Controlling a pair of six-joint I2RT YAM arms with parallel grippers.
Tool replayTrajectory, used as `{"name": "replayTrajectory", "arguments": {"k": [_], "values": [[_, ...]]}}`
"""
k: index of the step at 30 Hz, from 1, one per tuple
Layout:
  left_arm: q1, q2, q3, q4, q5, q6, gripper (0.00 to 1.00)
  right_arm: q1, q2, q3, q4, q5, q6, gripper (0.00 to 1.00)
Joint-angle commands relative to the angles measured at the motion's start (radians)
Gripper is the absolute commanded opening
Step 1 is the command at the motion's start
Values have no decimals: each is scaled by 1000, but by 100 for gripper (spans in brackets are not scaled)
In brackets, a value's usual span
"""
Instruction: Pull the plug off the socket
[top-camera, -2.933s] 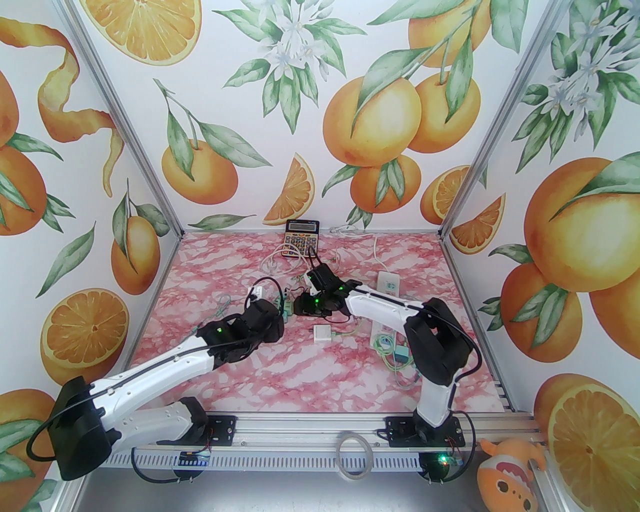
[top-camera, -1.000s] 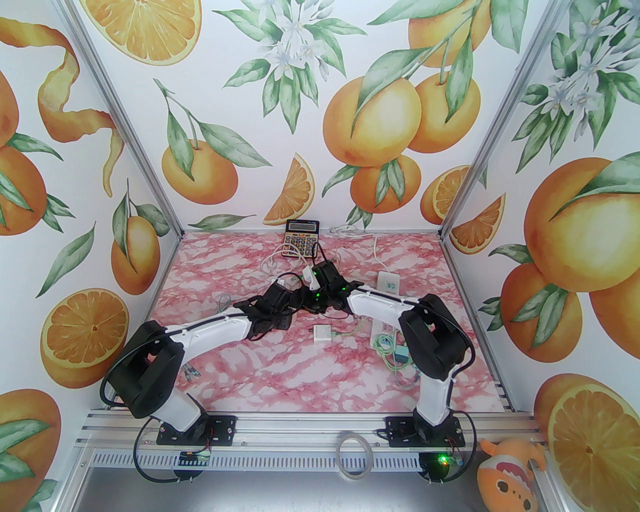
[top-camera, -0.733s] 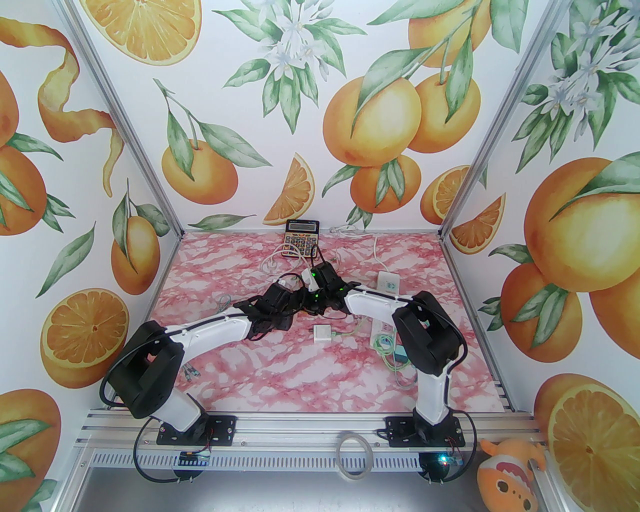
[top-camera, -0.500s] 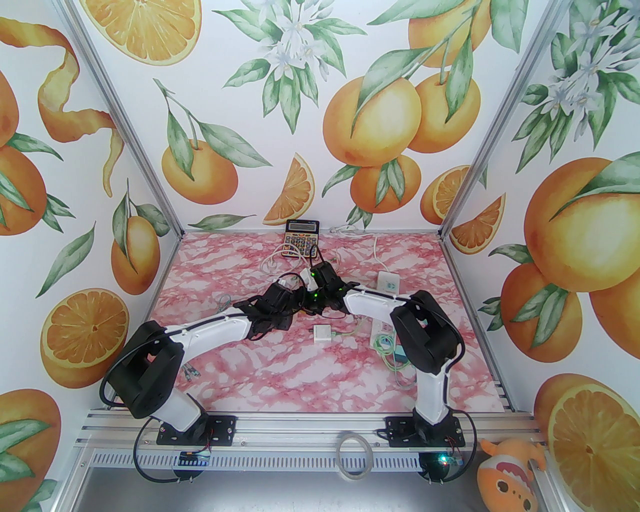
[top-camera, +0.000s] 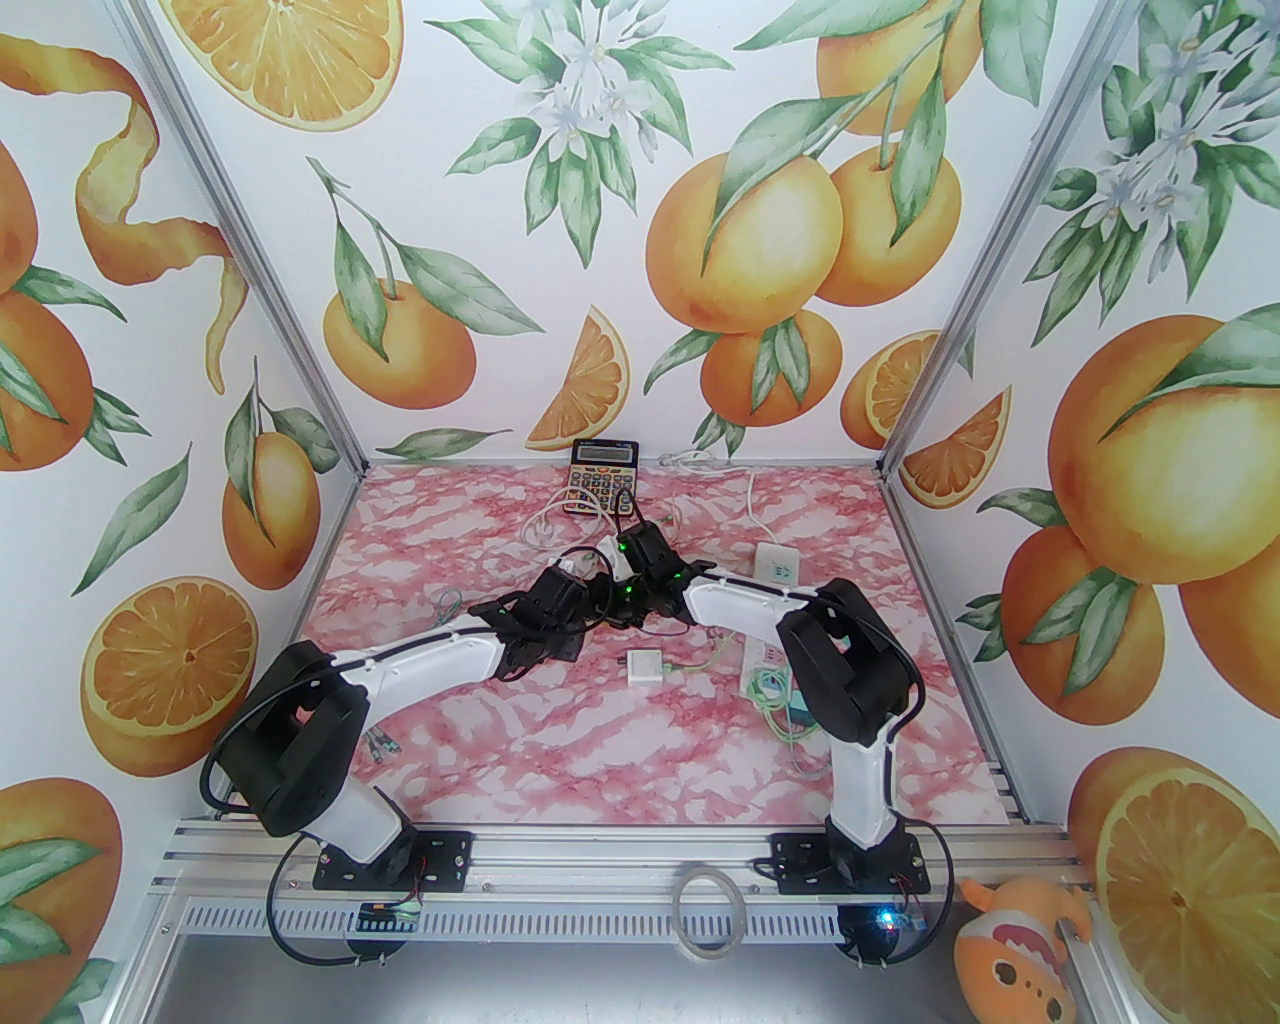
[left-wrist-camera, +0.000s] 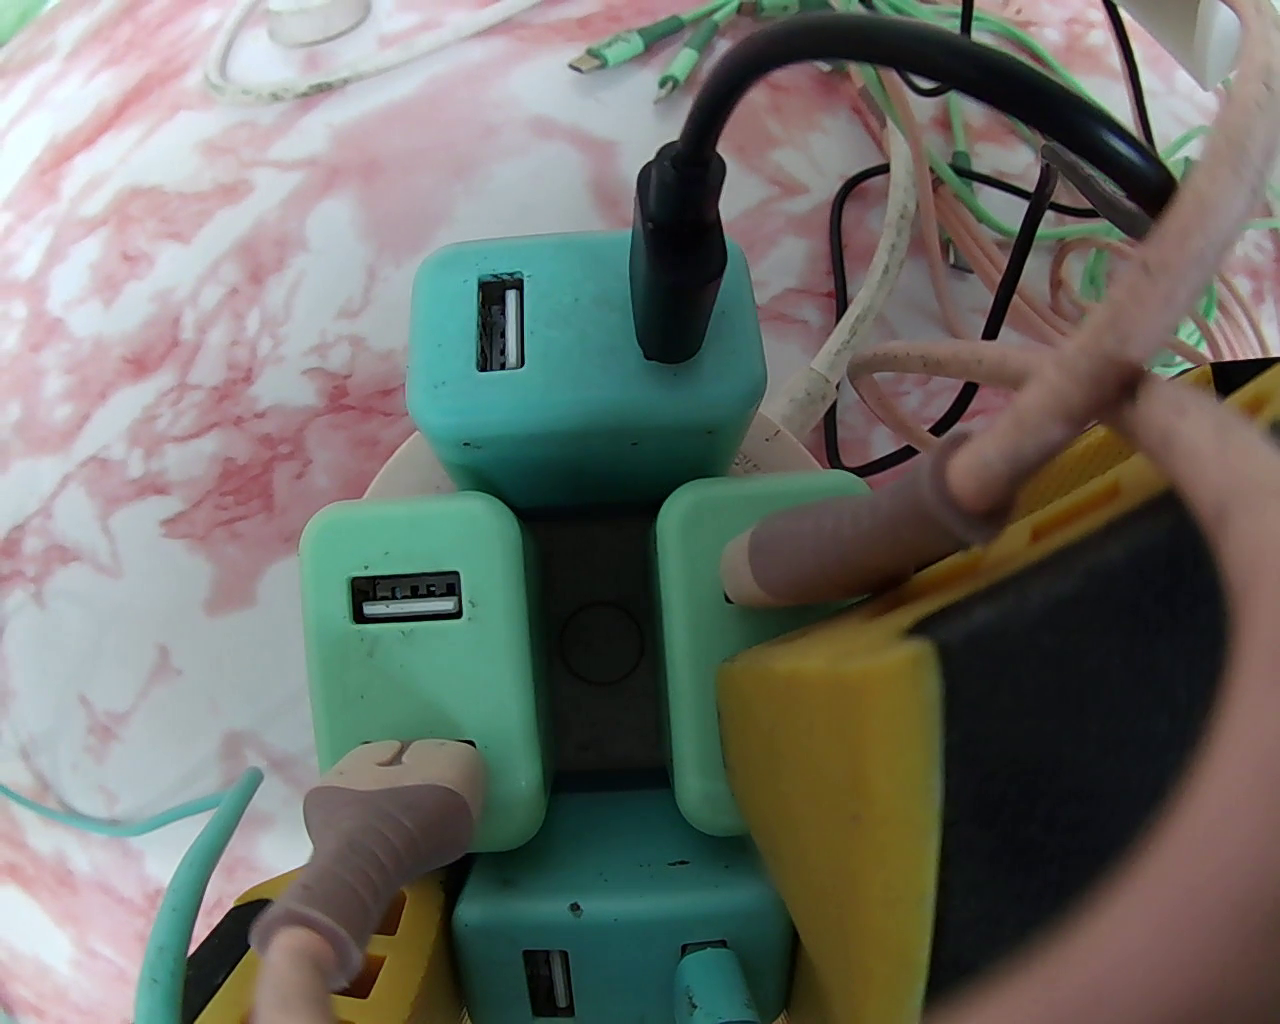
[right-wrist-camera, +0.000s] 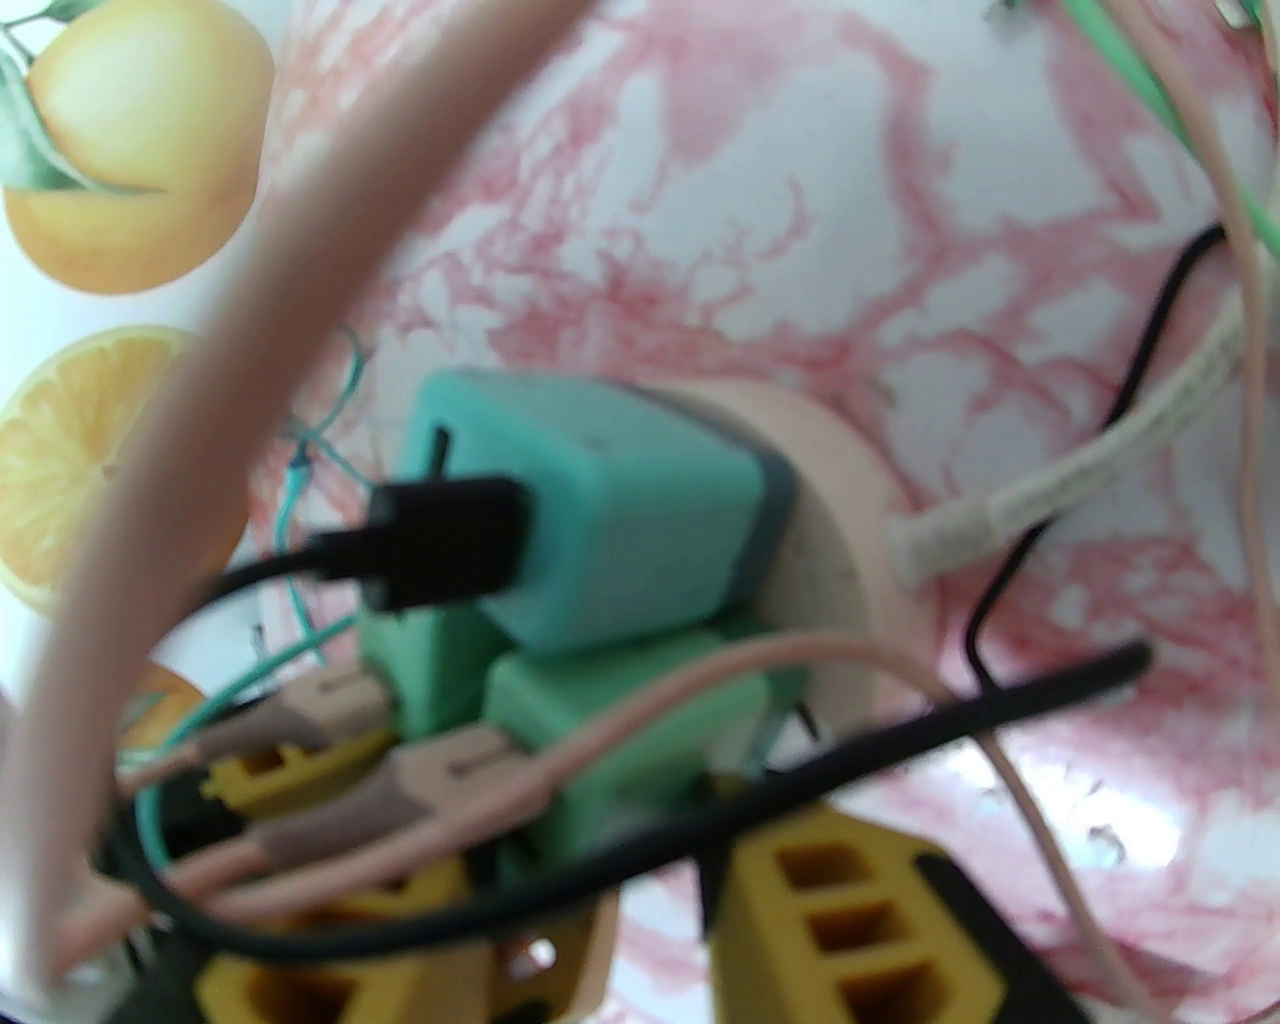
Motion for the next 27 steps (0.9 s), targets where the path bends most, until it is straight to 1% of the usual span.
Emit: {"name": "replayTrajectory", "arguments": {"k": [1,3,8,12,18,21,27], "values": [[-52,-1,67,-28,-74,25,26,-12,56,-26,-166,152,-36,37],[-37,-14,62,-23,-41,3,25,-12,58,-23,-173,158,-40,37],[41,-93,23,28,84,-49,25,-13,61,-21,-188,167,-47,36],[65,-119,15,30,118,-56,25,-12,63,-21,-190,169,-51,36],[72,-108,3,53,155,-74,24,-10,64,-16,-199,172,-58,36],[57,-89,21,36,133,-52,24,-9,67,-11,-205,171,-67,36],[-29,-11,114,-69,-15,28,24,10,81,0,-226,178,-80,36]]}}
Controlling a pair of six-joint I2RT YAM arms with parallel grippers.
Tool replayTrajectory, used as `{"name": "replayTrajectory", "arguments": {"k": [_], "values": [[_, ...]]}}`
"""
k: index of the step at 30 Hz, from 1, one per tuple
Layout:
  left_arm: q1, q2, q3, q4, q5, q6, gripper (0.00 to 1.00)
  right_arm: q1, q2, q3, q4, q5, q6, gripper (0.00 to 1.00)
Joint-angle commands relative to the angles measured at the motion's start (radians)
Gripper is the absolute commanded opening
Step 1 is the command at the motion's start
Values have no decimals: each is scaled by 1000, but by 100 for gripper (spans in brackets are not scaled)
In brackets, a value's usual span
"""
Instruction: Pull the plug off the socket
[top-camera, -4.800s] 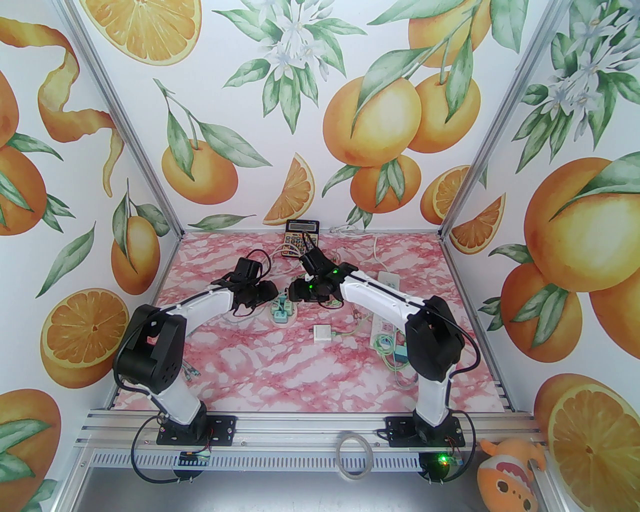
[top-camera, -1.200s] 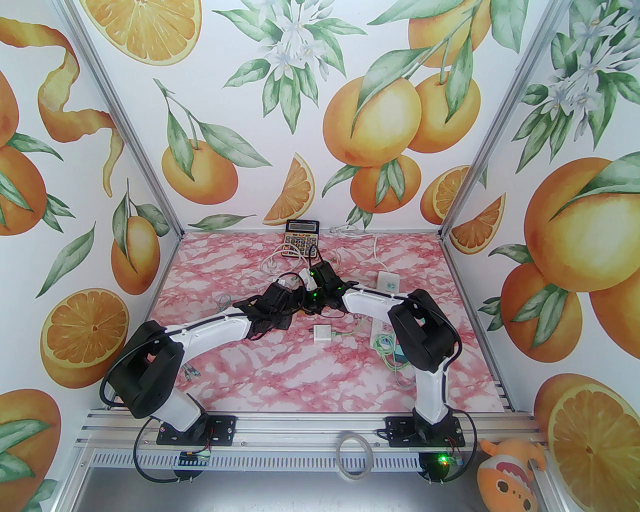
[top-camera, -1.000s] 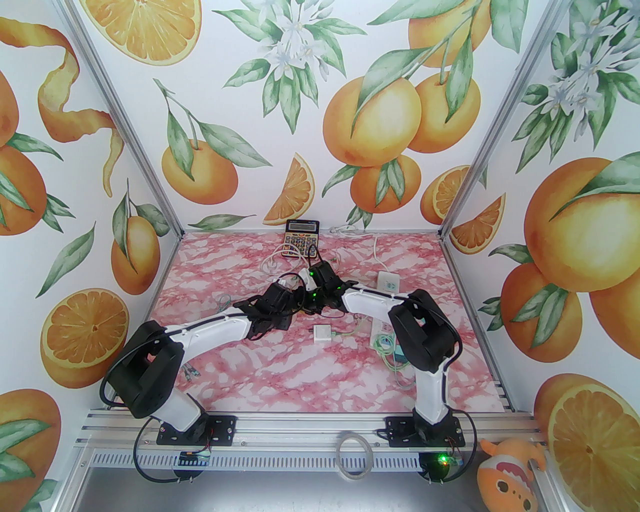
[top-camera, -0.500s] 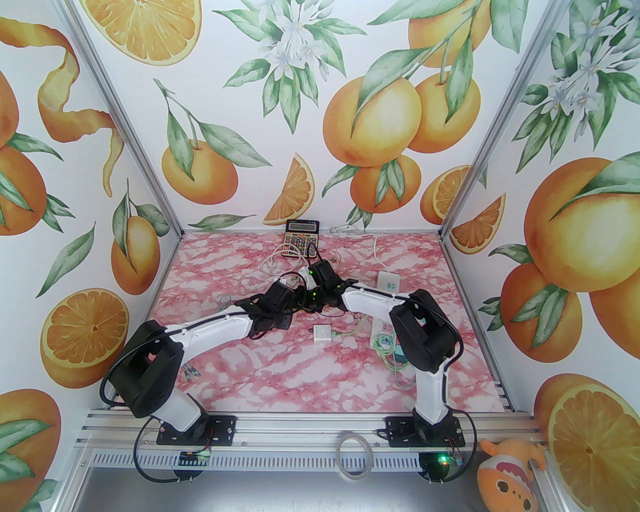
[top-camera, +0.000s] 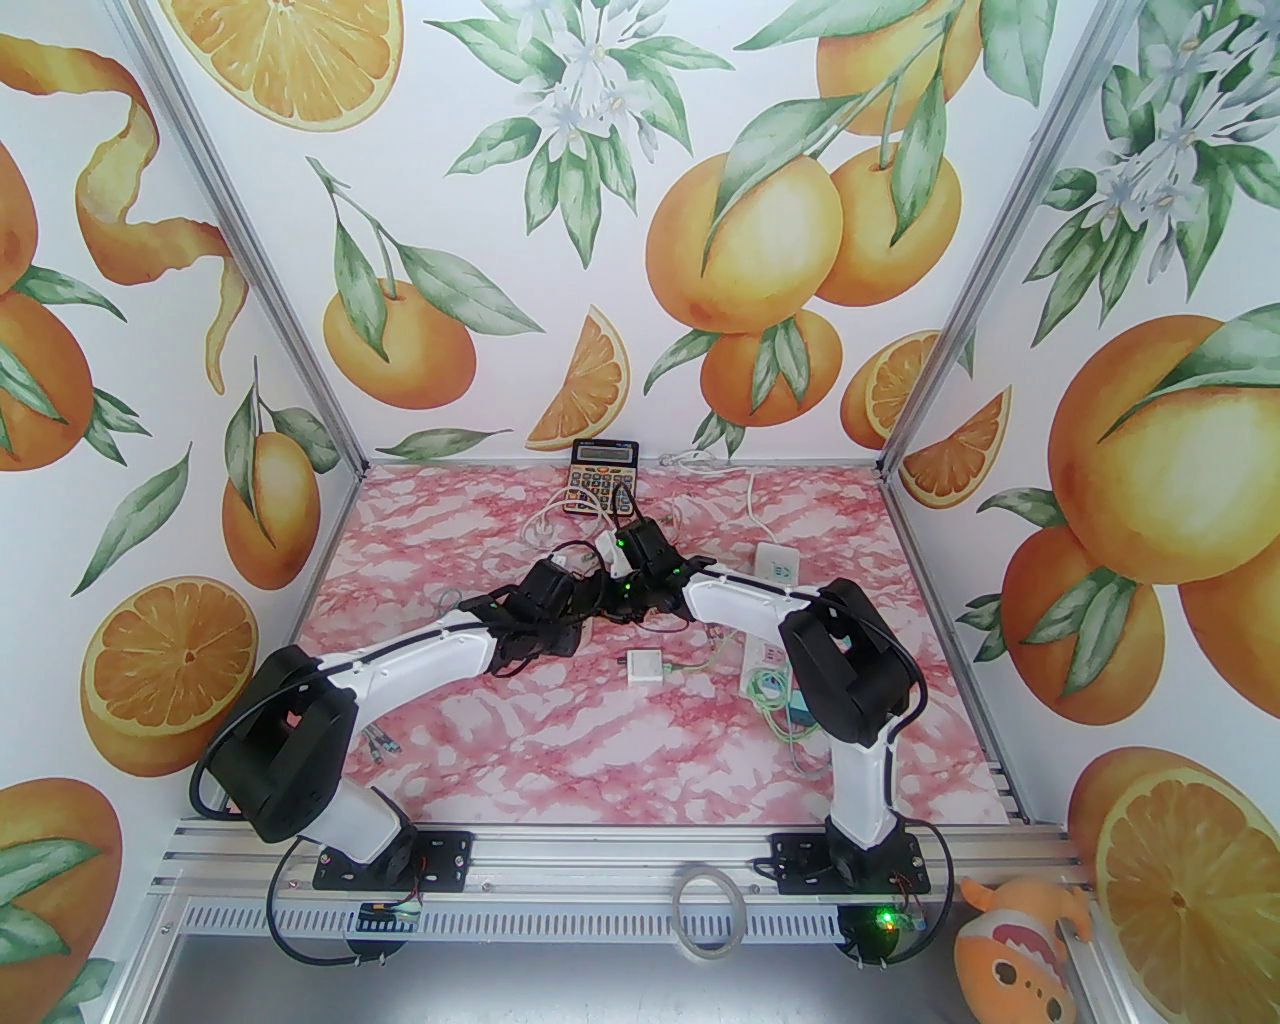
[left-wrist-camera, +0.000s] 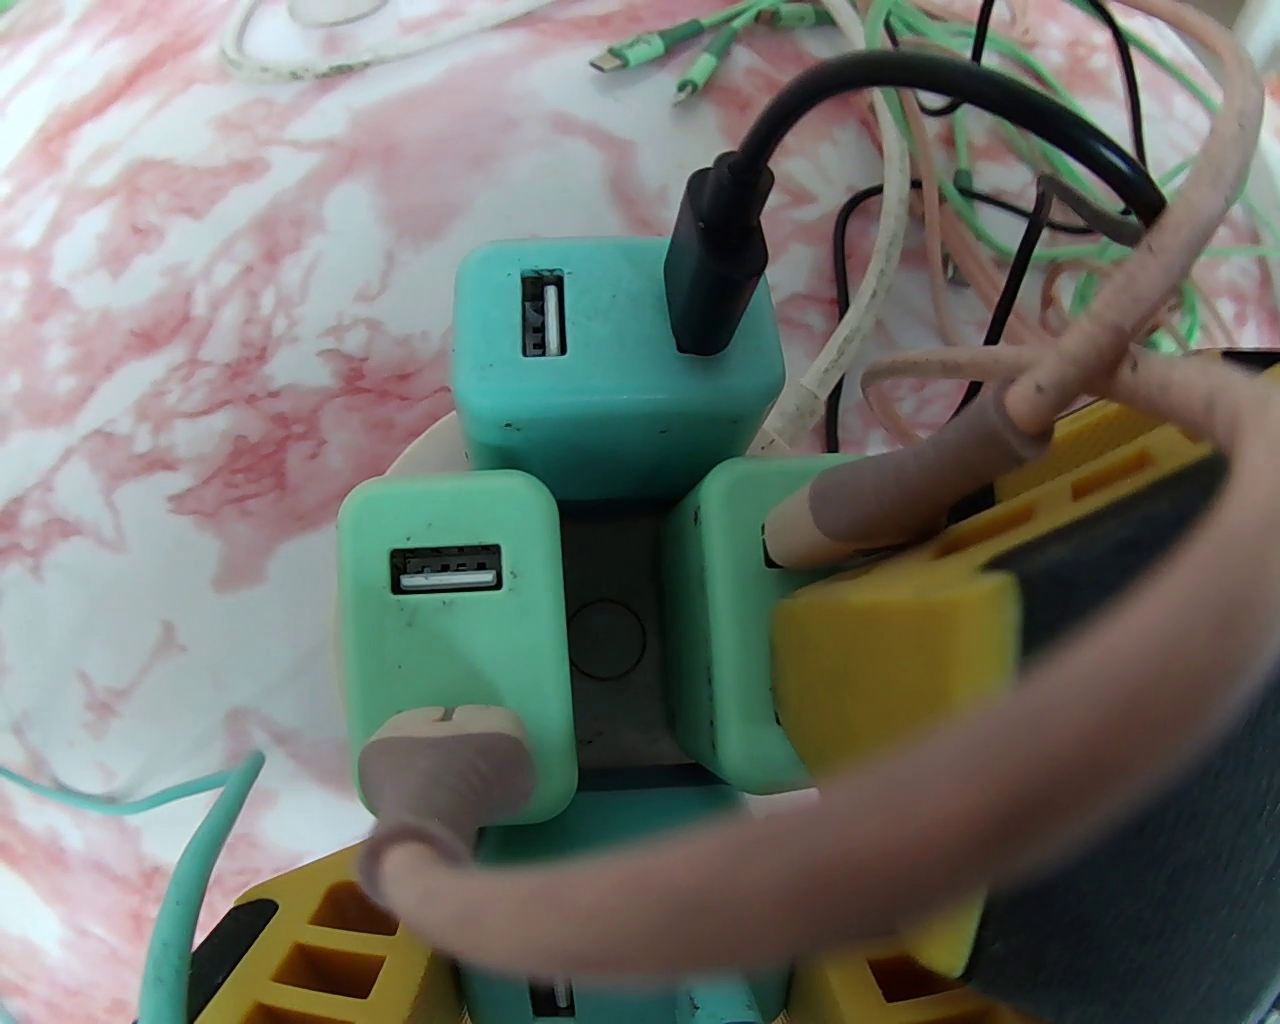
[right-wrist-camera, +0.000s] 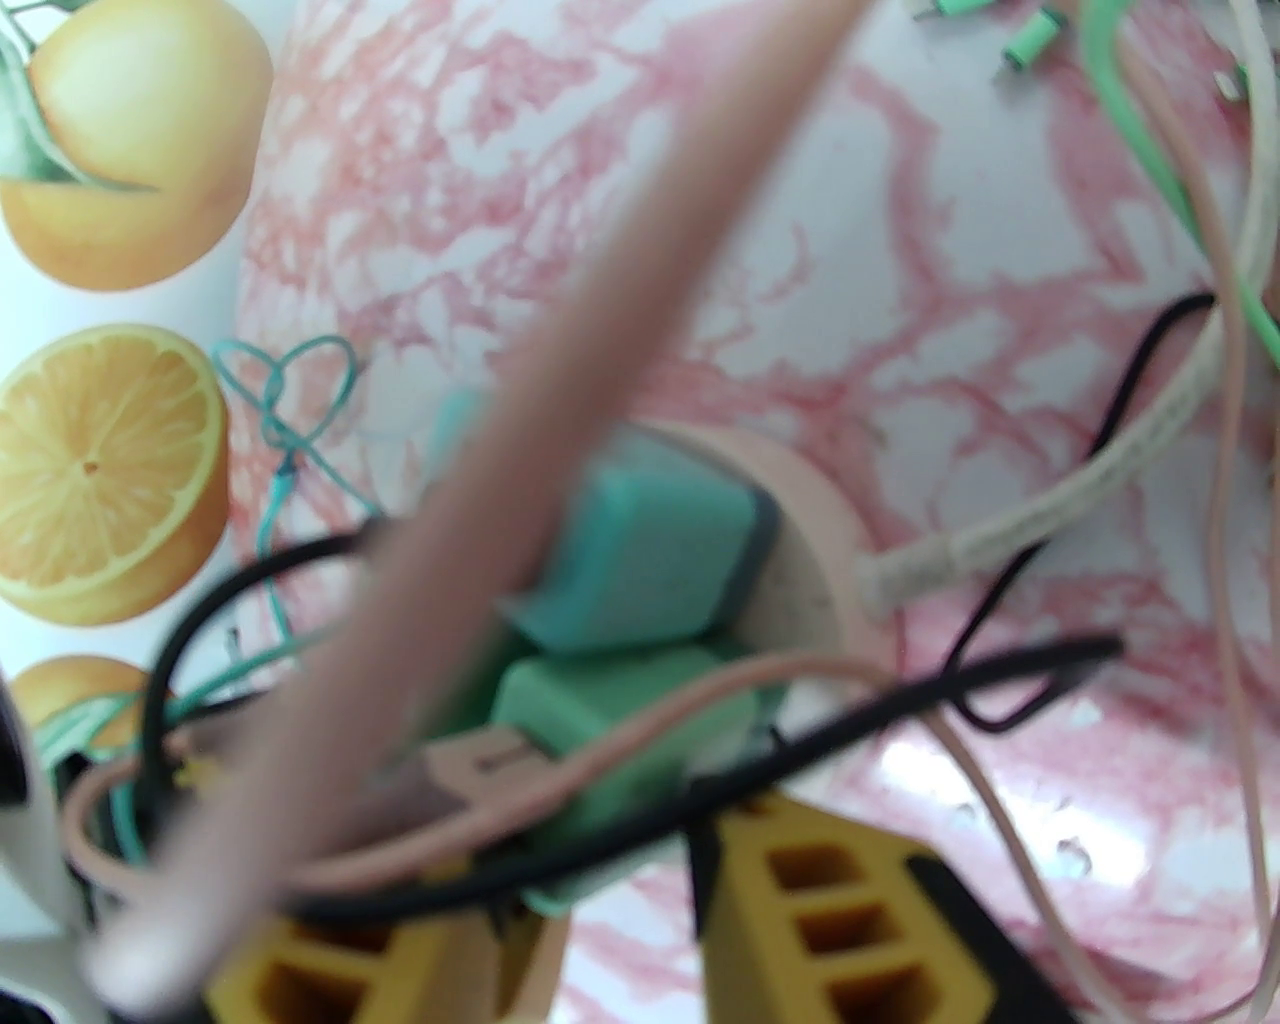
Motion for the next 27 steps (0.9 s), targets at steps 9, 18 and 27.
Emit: {"name": "replayTrajectory", "arguments": {"k": [9,18,27], "values": [[-30,-3,105,-8,1,7,24,20,92,-40,-184,149,-33,35],[72,-105,22,48,118,-70,24,19,92,-32,-185,149,-33,35],[-18,-29,95,-36,-7,3,24,29,95,-35,-190,147,-39,35]]}}
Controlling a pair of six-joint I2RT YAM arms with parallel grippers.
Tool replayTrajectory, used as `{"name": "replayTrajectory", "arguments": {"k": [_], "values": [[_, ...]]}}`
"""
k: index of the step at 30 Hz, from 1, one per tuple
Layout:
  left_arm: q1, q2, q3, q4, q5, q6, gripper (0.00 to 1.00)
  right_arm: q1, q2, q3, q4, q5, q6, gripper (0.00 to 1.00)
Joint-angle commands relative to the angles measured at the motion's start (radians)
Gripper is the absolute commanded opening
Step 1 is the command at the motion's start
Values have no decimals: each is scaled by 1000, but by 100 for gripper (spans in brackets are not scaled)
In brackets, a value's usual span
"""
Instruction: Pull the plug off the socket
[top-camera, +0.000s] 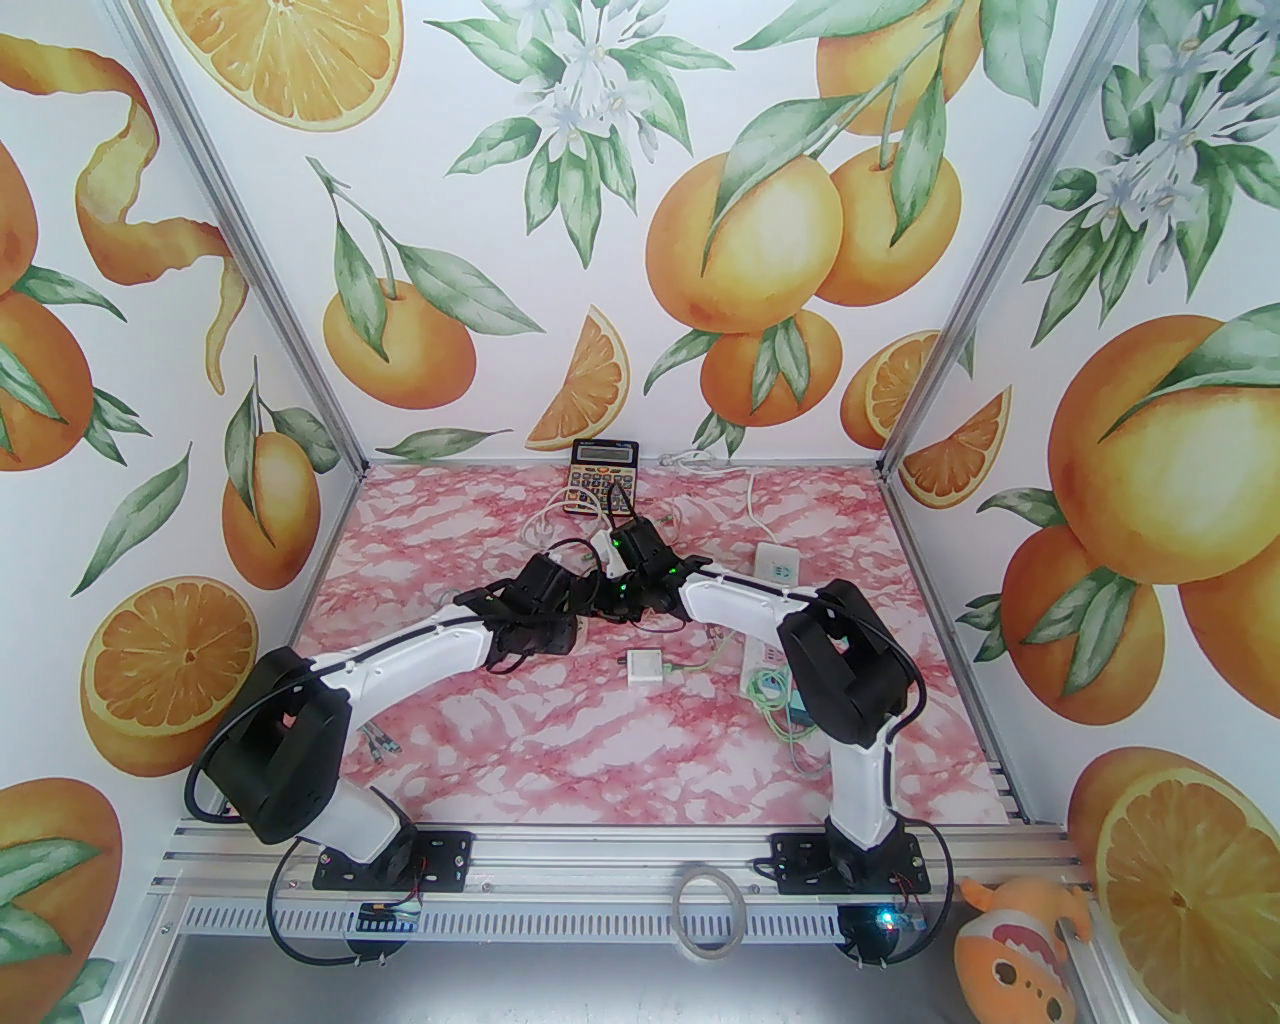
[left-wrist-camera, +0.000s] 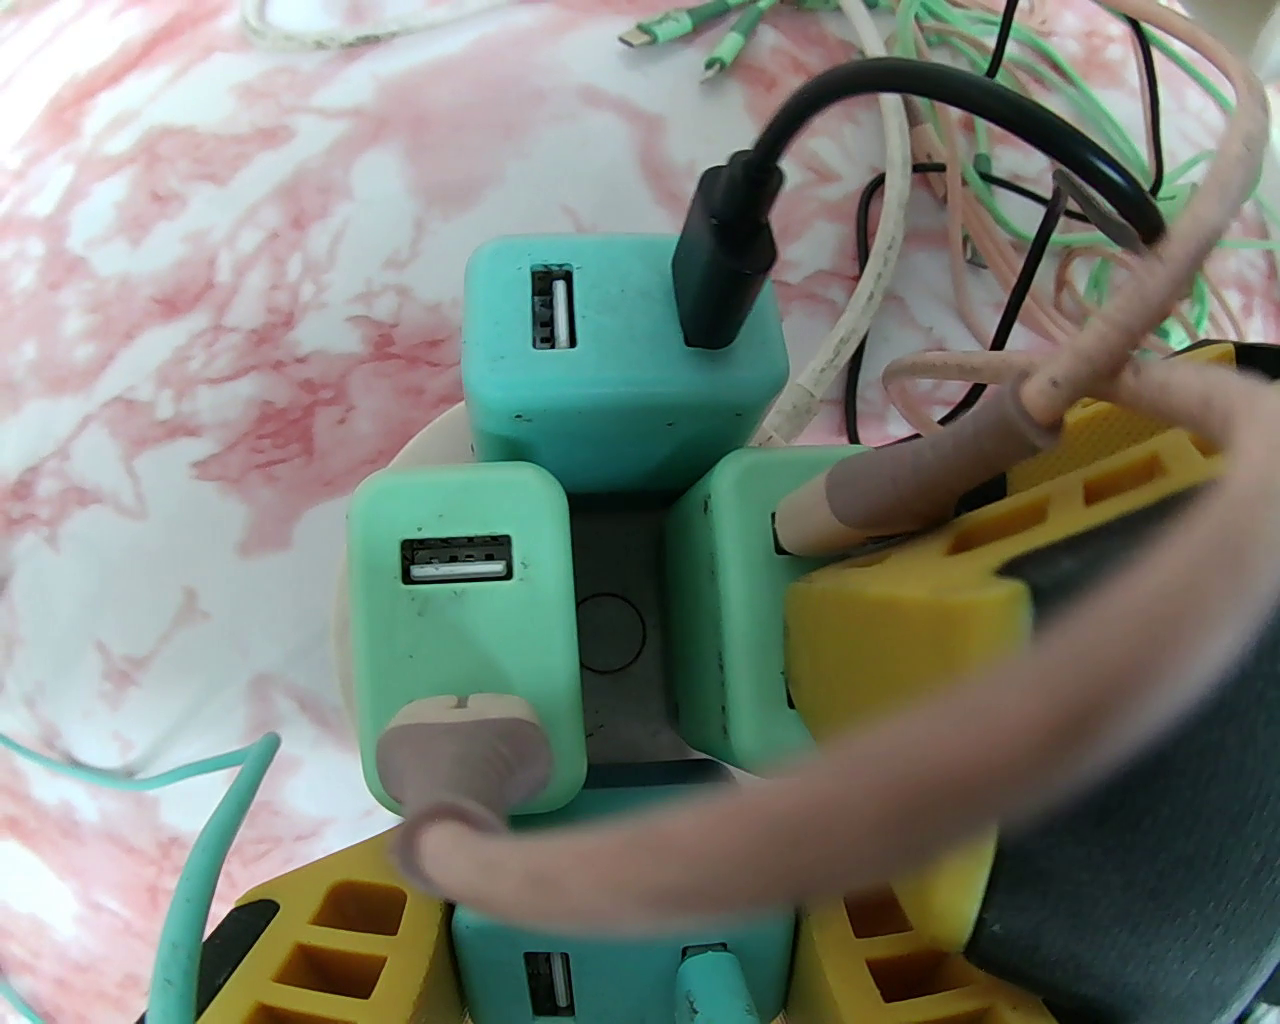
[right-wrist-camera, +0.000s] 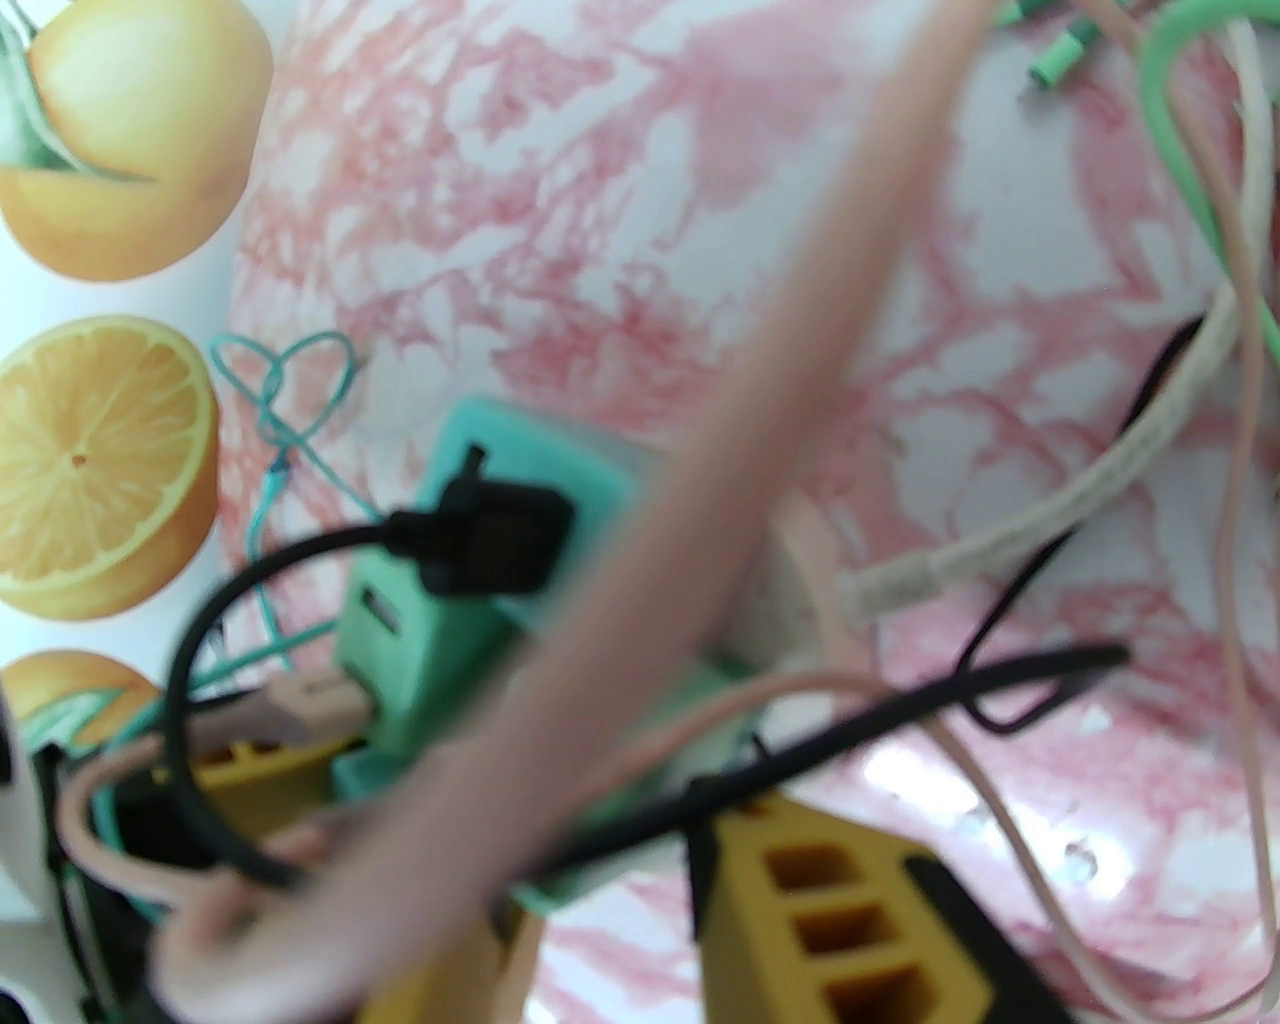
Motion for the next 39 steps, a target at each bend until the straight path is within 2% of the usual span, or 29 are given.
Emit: {"name": "replayTrajectory", "arguments": {"k": [1,5,9,20,26,32,39], "values": [[-58,10,99,15,-56,25,24,14,92,-50,-183,126,-28,35],[-124,56,150,-36,-150,59,24,23,92,-54,-185,130,-28,35],[-129,55,145,-34,-141,35,24,29,90,-64,-183,132,-28,35],[11,-109,33,32,41,-81,24,30,75,-81,-185,145,-33,35],[22,-139,21,12,35,-82,24,31,66,-87,-187,150,-37,35],[33,-210,46,-65,-33,-45,24,32,38,-75,-191,147,-40,36],[167,-280,55,-155,-25,-11,25,31,-31,6,-211,142,-63,45]]}}
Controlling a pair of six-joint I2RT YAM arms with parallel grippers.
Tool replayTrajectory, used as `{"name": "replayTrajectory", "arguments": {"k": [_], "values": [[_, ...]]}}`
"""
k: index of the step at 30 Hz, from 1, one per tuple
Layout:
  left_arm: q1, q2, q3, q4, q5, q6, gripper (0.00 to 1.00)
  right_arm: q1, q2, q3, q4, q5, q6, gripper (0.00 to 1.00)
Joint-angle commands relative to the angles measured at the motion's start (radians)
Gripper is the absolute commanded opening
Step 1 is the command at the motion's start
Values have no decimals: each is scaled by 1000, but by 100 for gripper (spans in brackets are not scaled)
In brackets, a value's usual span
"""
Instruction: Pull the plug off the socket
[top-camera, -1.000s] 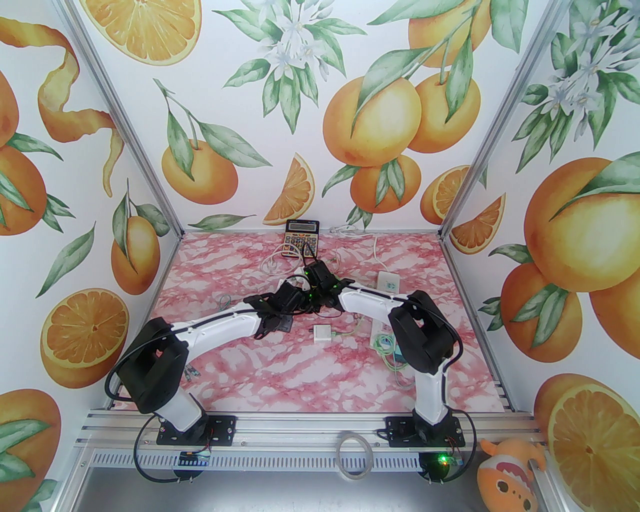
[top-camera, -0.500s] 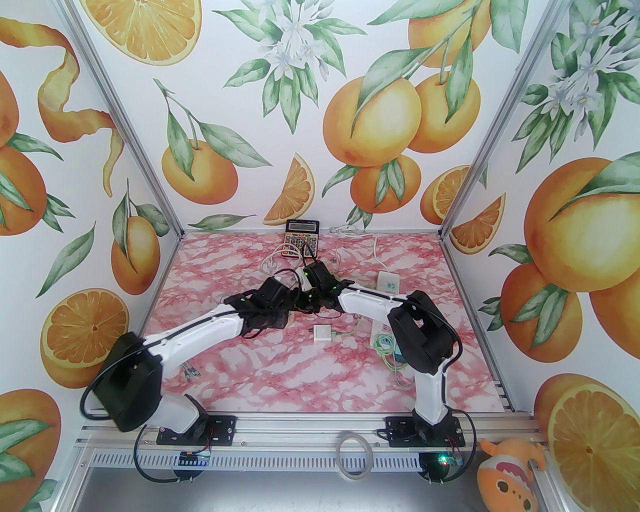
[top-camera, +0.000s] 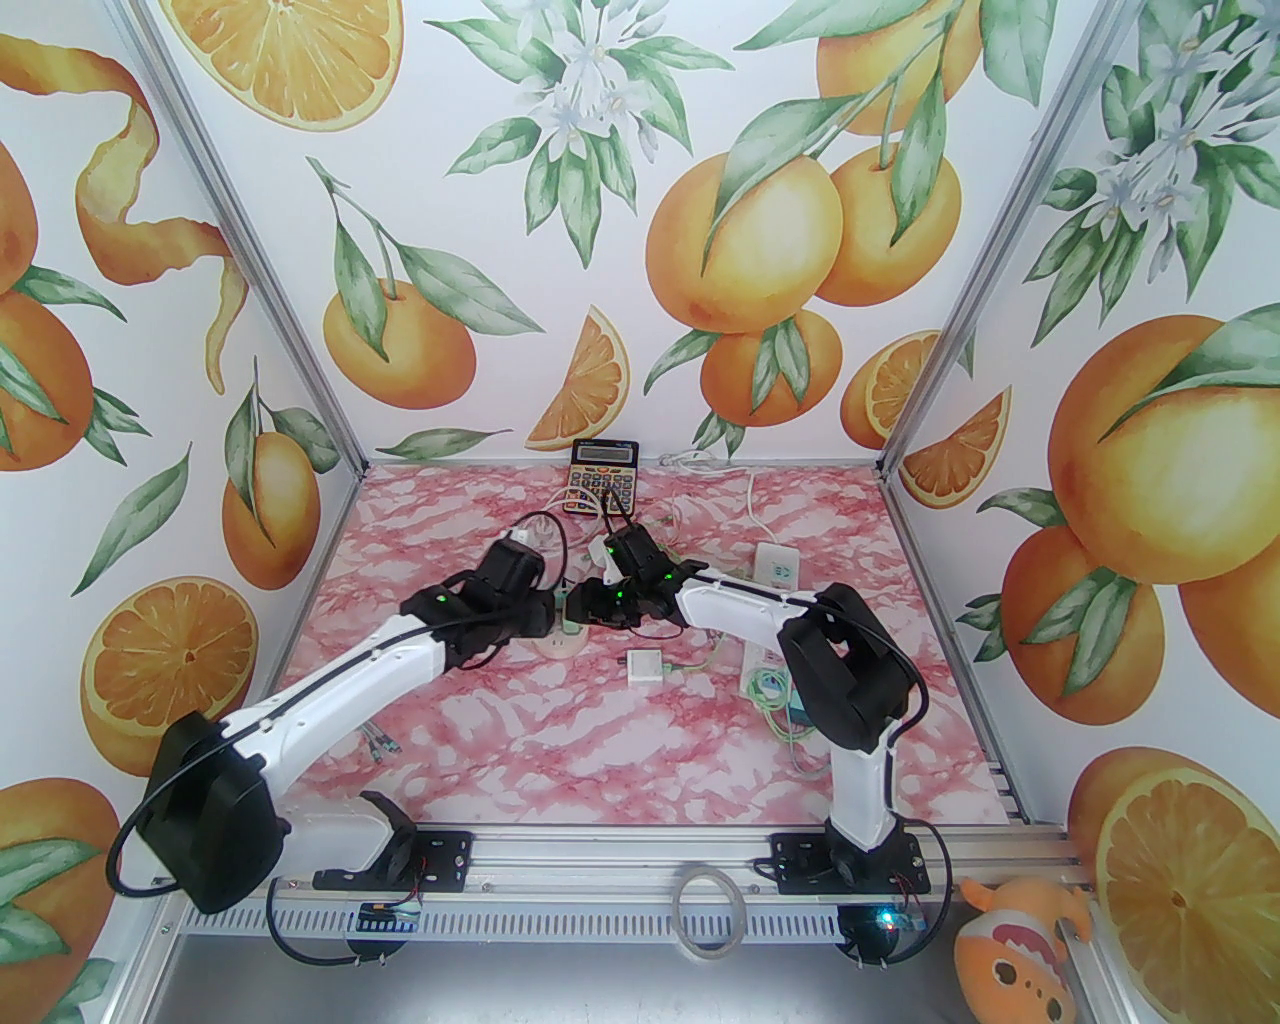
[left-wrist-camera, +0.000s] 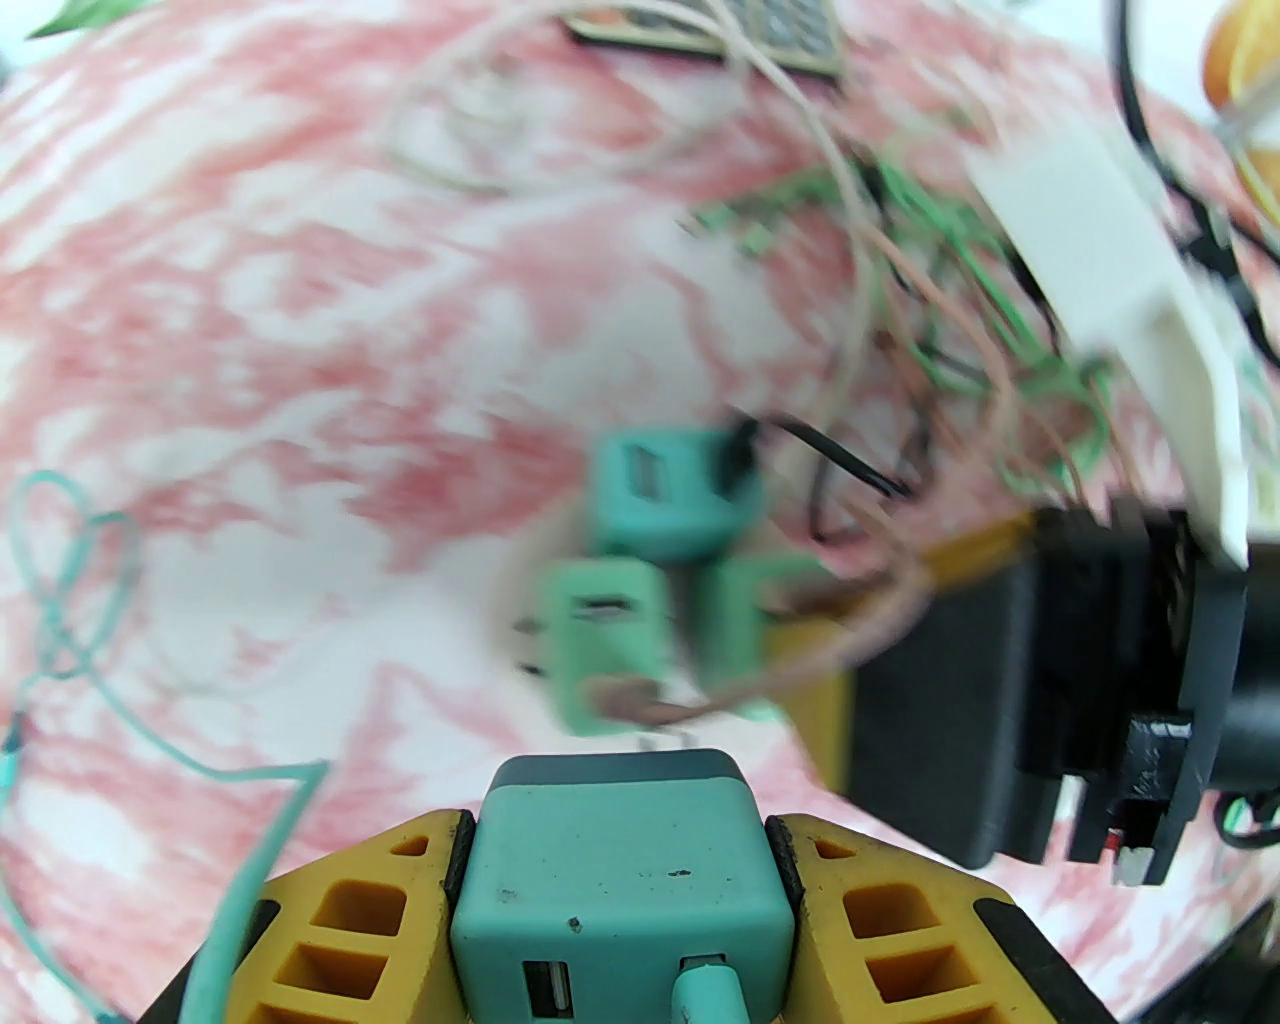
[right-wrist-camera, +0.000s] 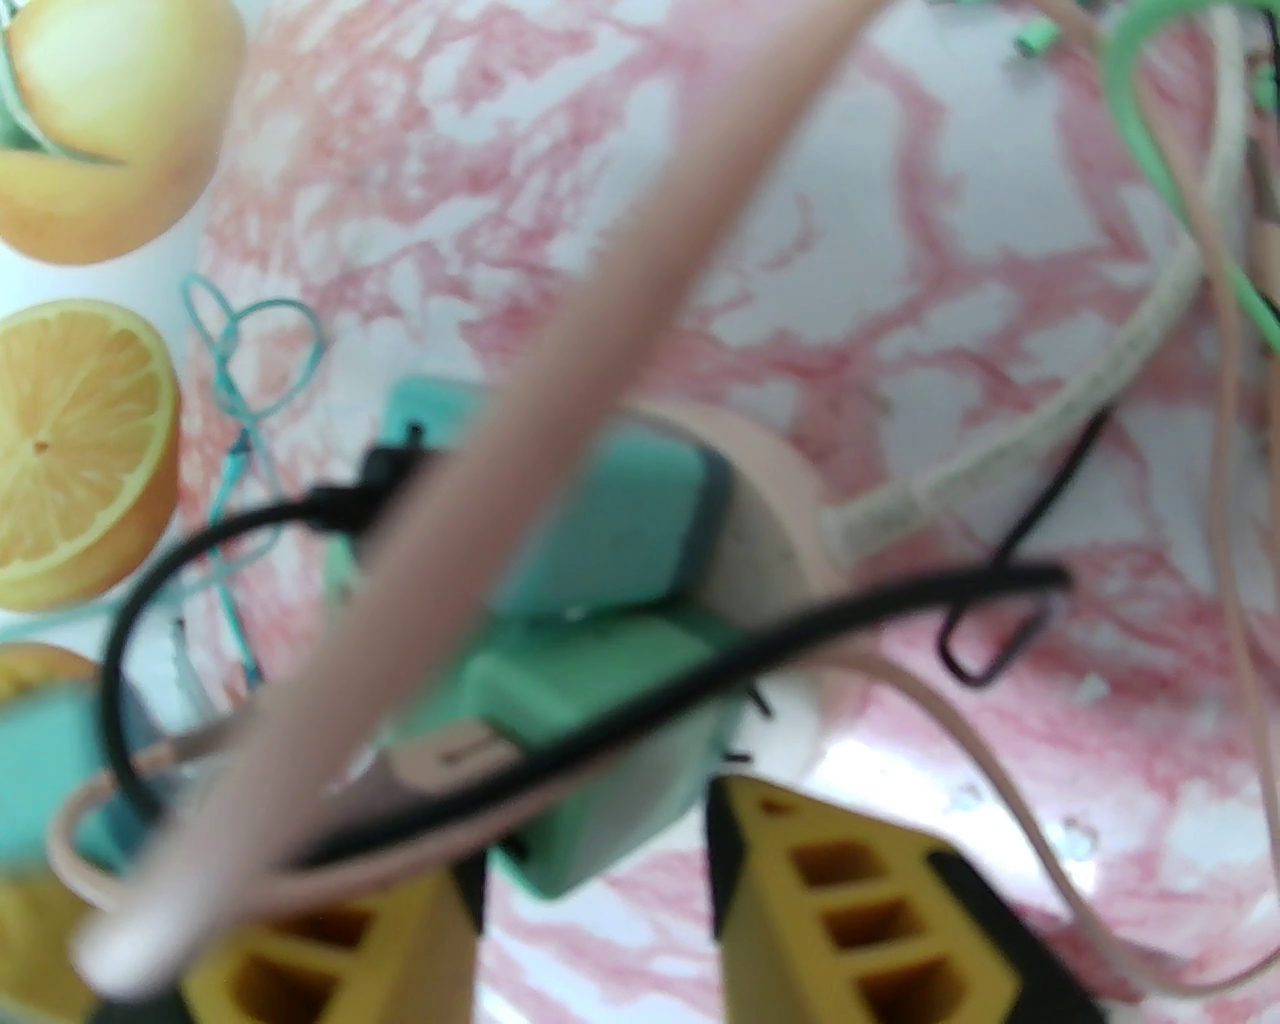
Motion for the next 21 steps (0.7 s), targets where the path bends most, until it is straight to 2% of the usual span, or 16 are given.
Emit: {"name": "replayTrajectory", "arguments": {"k": [1,5,7,13,14,16,21], "values": [[76,-43,27,-44,-6,33,25,7,-21,18,-167,67,-38,47],[188,-37,19,-38,28,45,24,7,-64,40,-174,64,-42,54],[239,-13,16,-19,39,47,24,9,-94,38,-186,97,-36,65],[311,104,-2,136,41,32,24,8,-192,-16,-167,128,-31,74],[313,126,-4,170,39,28,25,8,-203,-21,-172,131,-31,79],[317,182,2,247,39,21,25,6,-224,-33,-182,144,-32,99],[334,338,89,319,3,3,25,4,-274,-65,-211,171,-33,100]]}}
